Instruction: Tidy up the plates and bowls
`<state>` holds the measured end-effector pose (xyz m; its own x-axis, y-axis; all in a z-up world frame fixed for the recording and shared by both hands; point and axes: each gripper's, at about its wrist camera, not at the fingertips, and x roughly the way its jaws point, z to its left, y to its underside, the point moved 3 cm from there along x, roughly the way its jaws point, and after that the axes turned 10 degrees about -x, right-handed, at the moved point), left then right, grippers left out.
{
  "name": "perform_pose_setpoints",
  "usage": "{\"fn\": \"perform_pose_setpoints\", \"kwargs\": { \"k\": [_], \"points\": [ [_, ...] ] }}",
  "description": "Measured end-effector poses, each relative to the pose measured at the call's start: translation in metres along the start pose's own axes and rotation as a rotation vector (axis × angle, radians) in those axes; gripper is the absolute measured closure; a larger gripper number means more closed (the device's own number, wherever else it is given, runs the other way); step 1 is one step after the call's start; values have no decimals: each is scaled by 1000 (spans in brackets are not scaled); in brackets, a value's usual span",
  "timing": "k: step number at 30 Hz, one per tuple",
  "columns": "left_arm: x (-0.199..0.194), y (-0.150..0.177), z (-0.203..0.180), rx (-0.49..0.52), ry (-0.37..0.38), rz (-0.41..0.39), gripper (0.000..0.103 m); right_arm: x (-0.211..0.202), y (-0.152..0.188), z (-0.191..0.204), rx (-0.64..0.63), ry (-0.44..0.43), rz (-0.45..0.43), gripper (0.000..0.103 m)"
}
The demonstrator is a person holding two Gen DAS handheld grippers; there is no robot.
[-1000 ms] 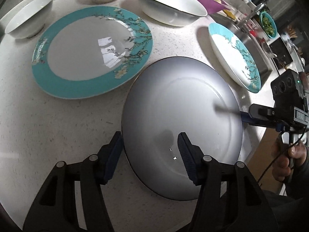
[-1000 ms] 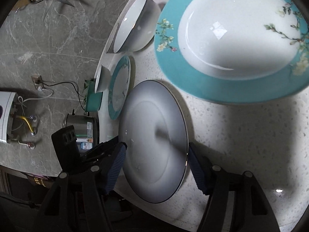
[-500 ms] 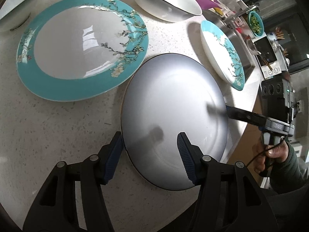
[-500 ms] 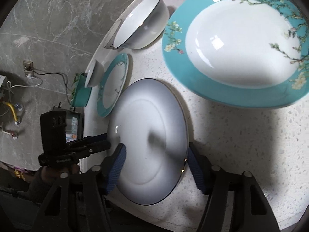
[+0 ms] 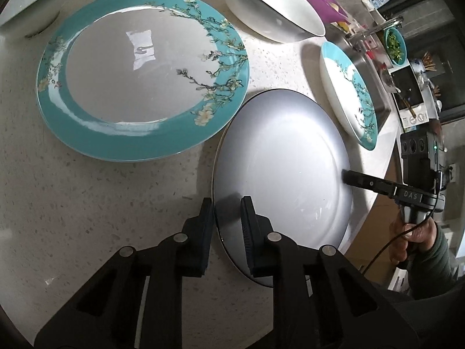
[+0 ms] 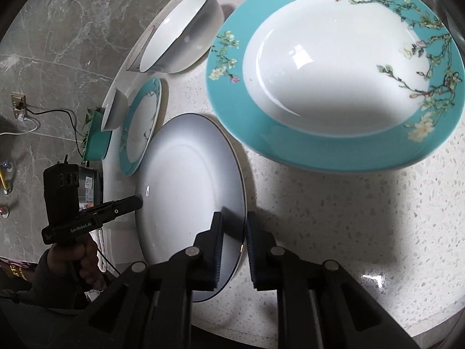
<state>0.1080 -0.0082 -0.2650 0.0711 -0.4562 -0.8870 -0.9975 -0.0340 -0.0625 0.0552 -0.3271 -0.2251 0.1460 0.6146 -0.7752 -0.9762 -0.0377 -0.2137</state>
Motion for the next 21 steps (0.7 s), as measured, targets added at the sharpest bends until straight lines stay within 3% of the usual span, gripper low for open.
{"fn": "perform_pose_setpoints", "kwargs": {
  "k": [12, 21],
  "points": [
    [-14, 24, -3, 6, -8, -1, 87, -3, 5, 9, -2, 44, 6, 85],
    [-58, 56, 15, -27, 9, -46, 87, -2, 11, 39, -37, 22, 26, 84]
  ]
}}
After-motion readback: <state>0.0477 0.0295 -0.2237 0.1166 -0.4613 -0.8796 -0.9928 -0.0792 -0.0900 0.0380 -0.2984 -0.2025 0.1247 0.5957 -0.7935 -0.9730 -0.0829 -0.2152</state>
